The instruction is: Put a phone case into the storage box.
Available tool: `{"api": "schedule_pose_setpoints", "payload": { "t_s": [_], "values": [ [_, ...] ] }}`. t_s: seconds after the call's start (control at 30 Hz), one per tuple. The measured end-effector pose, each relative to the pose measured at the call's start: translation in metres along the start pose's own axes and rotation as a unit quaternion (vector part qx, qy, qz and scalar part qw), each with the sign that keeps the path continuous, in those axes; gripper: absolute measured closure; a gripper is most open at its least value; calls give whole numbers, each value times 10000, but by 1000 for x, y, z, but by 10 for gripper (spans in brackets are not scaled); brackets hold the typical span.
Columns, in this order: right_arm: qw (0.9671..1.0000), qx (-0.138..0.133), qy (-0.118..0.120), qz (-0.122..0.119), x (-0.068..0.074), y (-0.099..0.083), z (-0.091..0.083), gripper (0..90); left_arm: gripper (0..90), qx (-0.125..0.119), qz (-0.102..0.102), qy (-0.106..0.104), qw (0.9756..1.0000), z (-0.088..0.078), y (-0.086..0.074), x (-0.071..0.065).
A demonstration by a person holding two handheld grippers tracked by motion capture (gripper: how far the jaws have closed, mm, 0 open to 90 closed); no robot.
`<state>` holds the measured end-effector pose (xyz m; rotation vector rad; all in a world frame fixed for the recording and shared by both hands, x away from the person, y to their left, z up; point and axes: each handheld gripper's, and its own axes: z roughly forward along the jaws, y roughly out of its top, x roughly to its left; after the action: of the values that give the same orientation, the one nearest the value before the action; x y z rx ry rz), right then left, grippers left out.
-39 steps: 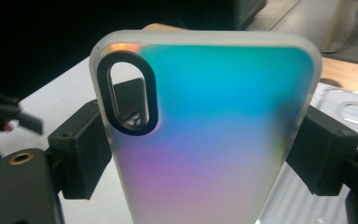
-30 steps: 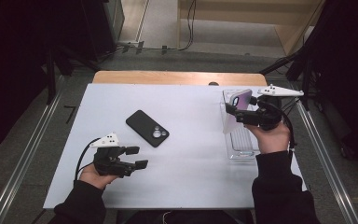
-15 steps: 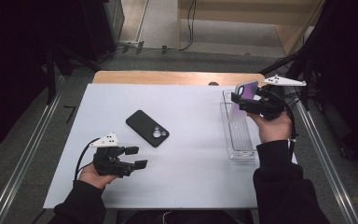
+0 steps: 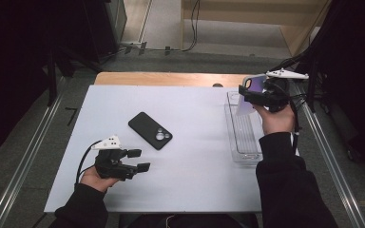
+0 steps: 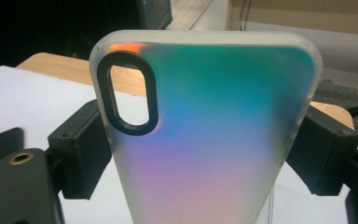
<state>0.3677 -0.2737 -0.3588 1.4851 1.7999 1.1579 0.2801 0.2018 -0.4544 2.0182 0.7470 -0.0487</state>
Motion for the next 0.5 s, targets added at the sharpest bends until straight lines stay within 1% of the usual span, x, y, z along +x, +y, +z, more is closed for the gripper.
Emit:
{"api": "schedule_pose_setpoints", "payload": {
  "t_s": [0.07, 0.13, 0.17, 0.2, 0.27, 0.33, 0.37, 0.4, 0.43, 0.5],
  "values": [
    [10000, 3, -52, 39, -3, 1, 5, 147, 294, -4, -8, -2, 10000, 0, 0, 0],
    [9998, 44, -70, 161, -5, 3, 10, 147, 294, -12, 0, 12, 10000, 0, 0, 0],
    [9997, 59, -133, 206, -8, 4, 15, 147, 294, -11, -1, 12, 10000, -1, 0, 0],
    [9997, 59, -133, 206, -8, 4, 15, 147, 294, -16, -5, 5, 10000, -1, 0, 1],
    [9996, 89, -170, 204, -10, 6, 21, 146, 294, -14, -7, 8, 10000, -1, 0, 1],
    [9997, 104, -168, 121, -12, 8, 27, 147, 294, -19, -5, -30, 10000, -1, 0, 1],
    [9995, 161, -231, 125, -13, 10, 30, 147, 294, -20, -2, -29, 10000, -1, 0, 1],
    [9996, 142, -222, 122, -13, 11, 32, 147, 294, -20, -1, -28, 10000, -1, 0, 1],
    [9995, 141, -240, 172, -14, 12, 34, 147, 294, -24, -17, -29, 10000, -1, 0, 1],
    [9993, 120, -301, 195, -16, 14, 38, 147, 294, -23, -16, -20, 10000, -1, -1, 2]
  ]
}}
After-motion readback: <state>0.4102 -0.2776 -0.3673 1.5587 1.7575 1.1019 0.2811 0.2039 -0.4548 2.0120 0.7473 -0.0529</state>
